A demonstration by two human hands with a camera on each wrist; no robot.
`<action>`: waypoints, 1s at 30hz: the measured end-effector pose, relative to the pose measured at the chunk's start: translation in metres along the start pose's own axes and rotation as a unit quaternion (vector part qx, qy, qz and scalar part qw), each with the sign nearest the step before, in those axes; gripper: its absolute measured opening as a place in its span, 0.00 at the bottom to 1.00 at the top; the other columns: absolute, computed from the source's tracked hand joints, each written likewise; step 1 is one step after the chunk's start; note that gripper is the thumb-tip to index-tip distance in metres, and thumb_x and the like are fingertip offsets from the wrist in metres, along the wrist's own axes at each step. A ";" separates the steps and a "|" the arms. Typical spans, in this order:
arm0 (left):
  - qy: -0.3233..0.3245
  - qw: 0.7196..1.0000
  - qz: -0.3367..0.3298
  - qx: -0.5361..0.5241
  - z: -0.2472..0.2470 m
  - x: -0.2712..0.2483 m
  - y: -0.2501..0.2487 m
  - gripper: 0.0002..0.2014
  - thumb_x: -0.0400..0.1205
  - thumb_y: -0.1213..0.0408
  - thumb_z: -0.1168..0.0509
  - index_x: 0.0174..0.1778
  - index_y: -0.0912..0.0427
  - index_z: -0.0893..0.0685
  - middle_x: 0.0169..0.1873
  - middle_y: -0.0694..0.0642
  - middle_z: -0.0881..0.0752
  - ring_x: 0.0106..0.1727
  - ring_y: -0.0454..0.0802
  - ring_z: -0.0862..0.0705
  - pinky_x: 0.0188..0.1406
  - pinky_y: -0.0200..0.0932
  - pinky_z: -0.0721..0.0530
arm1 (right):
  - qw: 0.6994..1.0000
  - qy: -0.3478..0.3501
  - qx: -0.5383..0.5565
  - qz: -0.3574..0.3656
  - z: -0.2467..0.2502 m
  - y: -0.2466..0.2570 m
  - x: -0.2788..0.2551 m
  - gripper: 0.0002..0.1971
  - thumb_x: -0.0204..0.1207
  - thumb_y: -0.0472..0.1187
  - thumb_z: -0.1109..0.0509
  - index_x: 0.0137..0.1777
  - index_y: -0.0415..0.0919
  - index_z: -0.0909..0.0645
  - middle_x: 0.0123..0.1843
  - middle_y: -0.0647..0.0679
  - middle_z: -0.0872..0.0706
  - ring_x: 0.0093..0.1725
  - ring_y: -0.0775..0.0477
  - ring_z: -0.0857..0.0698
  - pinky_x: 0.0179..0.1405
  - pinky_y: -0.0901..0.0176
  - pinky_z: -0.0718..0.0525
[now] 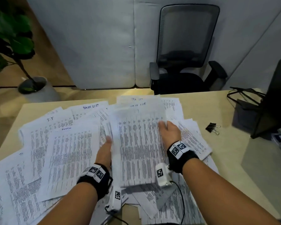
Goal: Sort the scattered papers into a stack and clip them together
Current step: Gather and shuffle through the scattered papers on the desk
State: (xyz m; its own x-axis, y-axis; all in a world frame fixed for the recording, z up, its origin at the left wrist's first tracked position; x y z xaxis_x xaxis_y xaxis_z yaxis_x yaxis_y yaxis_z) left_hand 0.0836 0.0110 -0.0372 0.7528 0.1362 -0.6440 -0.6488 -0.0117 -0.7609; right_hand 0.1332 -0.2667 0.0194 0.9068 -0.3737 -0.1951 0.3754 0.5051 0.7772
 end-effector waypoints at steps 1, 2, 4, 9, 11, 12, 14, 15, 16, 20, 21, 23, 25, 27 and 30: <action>-0.003 0.997 -0.053 0.058 -0.003 -0.005 -0.013 0.29 0.79 0.40 0.35 0.64 0.62 0.20 0.55 0.52 0.16 0.60 0.56 0.18 0.60 0.49 0.22 | 1.000 0.007 -0.012 -0.002 -0.006 -0.005 -0.002 0.21 0.83 0.54 0.41 0.32 0.42 0.33 0.30 0.49 0.28 0.35 0.45 0.27 0.35 0.57 0.32; -0.014 0.988 -0.105 0.114 -0.005 -0.005 -0.022 0.20 0.81 0.54 0.32 0.65 0.62 0.21 0.55 0.49 0.18 0.59 0.52 0.19 0.61 0.46 0.24 | 1.000 0.013 -0.018 -0.004 -0.010 -0.008 -0.004 0.21 0.83 0.53 0.41 0.31 0.42 0.34 0.29 0.49 0.29 0.35 0.45 0.27 0.34 0.56 0.33; -0.024 0.971 -0.169 0.168 -0.010 -0.008 -0.037 0.18 0.81 0.68 0.32 0.67 0.60 0.22 0.59 0.51 0.17 0.58 0.51 0.17 0.65 0.50 0.20 | 0.999 0.034 -0.040 -0.006 -0.016 -0.013 -0.002 0.19 0.83 0.52 0.41 0.35 0.42 0.31 0.35 0.48 0.26 0.40 0.43 0.25 0.36 0.55 0.31; -0.015 0.968 -0.237 0.077 -0.010 -0.025 -0.084 0.15 0.80 0.78 0.37 0.54 0.52 0.22 0.51 0.56 0.14 0.52 0.58 0.14 0.53 0.58 0.13 | 0.977 0.119 0.170 -0.041 -0.012 -0.017 0.003 0.32 0.77 0.45 0.29 0.78 0.43 0.39 0.72 0.45 0.25 0.69 0.44 0.23 0.72 0.46 0.26; -0.006 0.962 -0.271 0.026 -0.013 -0.036 -0.105 0.19 0.80 0.80 0.38 0.53 0.48 0.26 0.55 0.55 0.15 0.56 0.55 0.14 0.56 0.57 0.14 | 0.955 0.129 0.267 0.000 0.001 0.007 0.000 0.26 0.76 0.38 0.28 0.71 0.50 0.35 0.68 0.49 0.20 0.66 0.47 0.19 0.72 0.41 0.25; -0.004 0.958 -0.288 0.000 -0.014 -0.039 -0.114 0.22 0.80 0.82 0.39 0.54 0.46 0.29 0.56 0.53 0.16 0.57 0.52 0.15 0.55 0.52 0.14 | 0.952 0.108 0.283 0.033 0.011 0.021 -0.001 0.23 0.75 0.36 0.28 0.66 0.53 0.31 0.65 0.50 0.18 0.64 0.48 0.17 0.70 0.40 0.23; -0.007 0.945 -0.324 -0.038 -0.013 -0.046 -0.129 0.27 0.78 0.85 0.41 0.60 0.47 0.35 0.55 0.52 0.18 0.55 0.46 0.16 0.50 0.43 0.15 | 0.942 0.052 0.320 0.092 0.034 0.050 -0.005 0.22 0.74 0.31 0.29 0.59 0.57 0.28 0.59 0.52 0.15 0.60 0.49 0.15 0.65 0.41 0.19; -0.003 0.937 -0.345 -0.057 -0.013 -0.053 -0.137 0.30 0.77 0.87 0.42 0.64 0.50 0.38 0.54 0.53 0.19 0.54 0.44 0.17 0.49 0.41 0.14 | 0.930 0.037 0.348 0.113 0.043 0.062 -0.010 0.23 0.74 0.28 0.30 0.58 0.57 0.26 0.57 0.52 0.14 0.59 0.50 0.15 0.62 0.42 0.17; 0.001 0.931 -0.356 -0.078 -0.012 -0.056 -0.141 0.32 0.75 0.89 0.43 0.68 0.53 0.39 0.55 0.54 0.19 0.54 0.43 0.17 0.50 0.41 0.14 | 0.919 0.031 0.369 0.133 0.050 0.069 -0.014 0.23 0.73 0.26 0.30 0.58 0.55 0.25 0.56 0.50 0.14 0.58 0.48 0.15 0.59 0.42 0.16; -0.010 0.930 -0.355 -0.098 -0.007 -0.057 -0.132 0.32 0.73 0.88 0.38 0.65 0.51 0.32 0.44 0.55 0.21 0.43 0.43 0.19 0.41 0.39 0.17 | 0.934 0.068 0.332 0.116 0.044 0.060 -0.027 0.24 0.71 0.25 0.29 0.63 0.46 0.27 0.58 0.39 0.17 0.57 0.40 0.17 0.52 0.43 0.12; -0.006 0.932 -0.347 -0.102 -0.009 -0.056 -0.127 0.31 0.73 0.85 0.36 0.63 0.48 0.30 0.42 0.54 0.21 0.43 0.46 0.20 0.43 0.43 0.19 | 0.939 0.076 0.325 0.087 0.037 0.051 -0.028 0.23 0.72 0.23 0.29 0.62 0.45 0.28 0.58 0.37 0.18 0.55 0.39 0.17 0.49 0.46 0.12; -0.004 0.940 -0.322 -0.115 -0.012 -0.058 -0.121 0.26 0.75 0.82 0.34 0.61 0.50 0.29 0.45 0.54 0.19 0.46 0.48 0.19 0.48 0.46 0.23 | 0.947 0.069 0.307 0.064 0.031 0.042 -0.032 0.21 0.74 0.23 0.31 0.60 0.45 0.28 0.57 0.35 0.19 0.52 0.39 0.17 0.45 0.53 0.13; -0.004 0.938 -0.328 -0.114 -0.018 -0.064 -0.128 0.21 0.80 0.76 0.35 0.64 0.52 0.29 0.53 0.53 0.16 0.54 0.45 0.16 0.54 0.44 0.21 | 0.944 0.039 0.318 0.082 0.038 0.050 -0.033 0.21 0.74 0.24 0.32 0.61 0.46 0.28 0.58 0.39 0.19 0.57 0.43 0.18 0.46 0.59 0.13; 0.001 0.929 -0.350 -0.121 -0.024 -0.072 -0.141 0.20 0.82 0.73 0.35 0.66 0.51 0.29 0.61 0.53 0.16 0.61 0.45 0.17 0.59 0.44 0.17 | 0.929 0.014 0.352 0.114 0.051 0.067 -0.033 0.23 0.74 0.24 0.32 0.57 0.53 0.27 0.56 0.44 0.17 0.56 0.49 0.18 0.50 0.56 0.13; -0.002 0.918 -0.370 -0.141 -0.028 -0.072 -0.152 0.19 0.82 0.74 0.37 0.63 0.49 0.27 0.60 0.53 0.17 0.60 0.46 0.17 0.57 0.43 0.16 | 0.925 -0.006 0.353 0.143 0.065 0.078 -0.029 0.23 0.74 0.23 0.33 0.52 0.55 0.28 0.54 0.46 0.17 0.55 0.48 0.17 0.54 0.53 0.14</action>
State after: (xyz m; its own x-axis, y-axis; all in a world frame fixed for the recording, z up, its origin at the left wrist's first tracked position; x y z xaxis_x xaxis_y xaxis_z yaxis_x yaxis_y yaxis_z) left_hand 0.1311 -0.0245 0.1230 0.9750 0.2146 0.0571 0.0950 -0.1705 -0.9808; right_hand 0.1235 -0.2669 0.1249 0.9461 -0.3134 0.0816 -0.1016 -0.0478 0.9937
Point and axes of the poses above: each hand's wrist, its own x-axis towards the middle knuckle, its own z-axis out of the back of the hand, y = z × x, the point moved 9 cm from there along x, towards the middle knuckle
